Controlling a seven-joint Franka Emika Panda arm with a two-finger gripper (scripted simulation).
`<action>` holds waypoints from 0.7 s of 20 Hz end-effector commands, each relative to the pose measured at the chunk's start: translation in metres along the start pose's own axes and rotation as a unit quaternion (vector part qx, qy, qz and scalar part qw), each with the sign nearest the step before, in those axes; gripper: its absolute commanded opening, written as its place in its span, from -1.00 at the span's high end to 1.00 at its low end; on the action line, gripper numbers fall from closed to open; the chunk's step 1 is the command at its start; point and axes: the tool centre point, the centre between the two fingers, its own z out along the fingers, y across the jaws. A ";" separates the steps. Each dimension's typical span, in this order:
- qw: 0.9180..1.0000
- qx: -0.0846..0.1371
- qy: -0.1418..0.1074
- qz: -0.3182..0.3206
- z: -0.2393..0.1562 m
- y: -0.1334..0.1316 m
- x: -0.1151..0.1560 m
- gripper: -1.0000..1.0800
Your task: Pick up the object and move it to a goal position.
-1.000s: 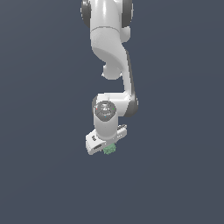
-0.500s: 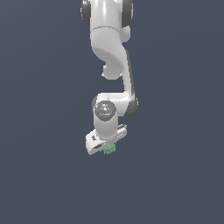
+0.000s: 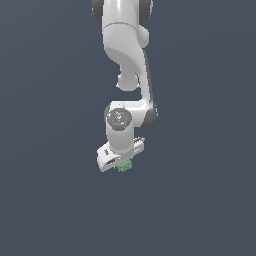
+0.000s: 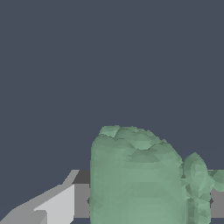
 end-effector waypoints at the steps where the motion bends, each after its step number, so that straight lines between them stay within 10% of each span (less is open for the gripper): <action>1: 1.000 0.000 0.000 0.000 -0.006 -0.003 -0.007 1.00; 14: 1.000 -0.001 0.000 0.000 -0.060 -0.029 -0.074 1.00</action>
